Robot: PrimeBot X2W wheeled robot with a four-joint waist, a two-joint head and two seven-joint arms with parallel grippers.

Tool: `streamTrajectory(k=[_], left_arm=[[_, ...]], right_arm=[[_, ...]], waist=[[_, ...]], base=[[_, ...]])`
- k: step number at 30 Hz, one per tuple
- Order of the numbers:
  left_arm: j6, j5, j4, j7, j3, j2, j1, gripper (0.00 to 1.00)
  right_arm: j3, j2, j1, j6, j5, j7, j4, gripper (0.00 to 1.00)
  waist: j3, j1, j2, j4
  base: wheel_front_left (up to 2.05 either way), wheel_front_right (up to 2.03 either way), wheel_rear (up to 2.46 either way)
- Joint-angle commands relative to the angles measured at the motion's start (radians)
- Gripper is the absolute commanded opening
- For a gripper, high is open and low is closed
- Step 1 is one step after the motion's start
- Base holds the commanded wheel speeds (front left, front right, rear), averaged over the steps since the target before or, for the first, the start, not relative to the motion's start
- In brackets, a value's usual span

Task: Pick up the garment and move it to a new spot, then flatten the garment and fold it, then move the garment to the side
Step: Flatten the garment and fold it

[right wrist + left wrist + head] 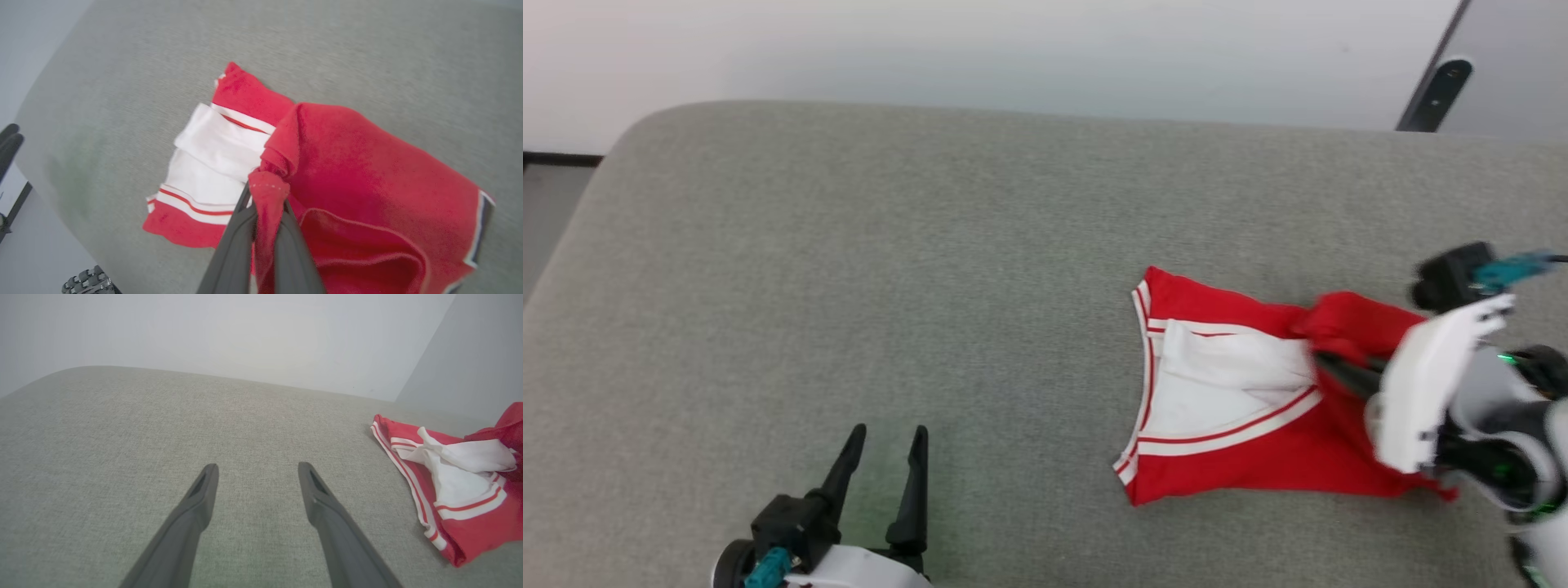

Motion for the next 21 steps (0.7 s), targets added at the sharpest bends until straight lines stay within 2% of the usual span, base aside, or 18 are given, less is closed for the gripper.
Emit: streamTrajectory(k=[1, 7, 18, 19, 20, 21], left_arm=[[-0.006, 0.004, 0.001, 0.001, 0.0, -0.006, 0.004, 1.0], [-0.015, 0.0, 0.011, 0.001, -0.005, -0.017, -0.012, 1.0], [-0.03, -0.004, 0.037, 0.001, 0.005, -0.028, -0.046, 1.0], [-0.032, -0.003, 0.042, 0.001, 0.003, -0.028, -0.048, 1.0], [-0.032, -0.001, 0.046, 0.001, 0.002, -0.03, -0.05, 1.0], [-0.033, 0.001, 0.049, 0.001, 0.003, -0.03, -0.052, 1.0]], right_arm=[[0.024, 0.014, -0.018, -0.001, 0.001, -0.007, -0.012, 0.0], [0.119, 0.093, -0.081, -0.001, -0.01, -0.054, 0.001, 0.0], [0.226, 0.133, -0.139, -0.001, -0.028, -0.157, 0.147, 0.0], [0.236, 0.135, -0.145, -0.001, -0.028, -0.168, 0.16, 0.17], [0.241, 0.14, -0.151, -0.001, -0.027, -0.184, 0.17, 0.44], [0.247, 0.147, -0.155, -0.001, -0.022, -0.195, 0.179, 1.0]], waist=[[-0.003, 0.0, 0.0, 0.02], [0.01, 0.0, 0.0, 0.056], [0.03, 0.0, 0.0, 0.068], [0.03, 0.0, 0.0, 0.064], [0.03, 0.0, 0.0, 0.06], [0.028, 0.0, 0.0, 0.053]], base=[[0.0, 0.0, 0.0], [0.0, 0.0, 0.0], [0.0, 0.0, 0.0], [0.0, 0.0, 0.0], [0.0, 0.0, 0.0], [0.0, 0.0, 0.0]])
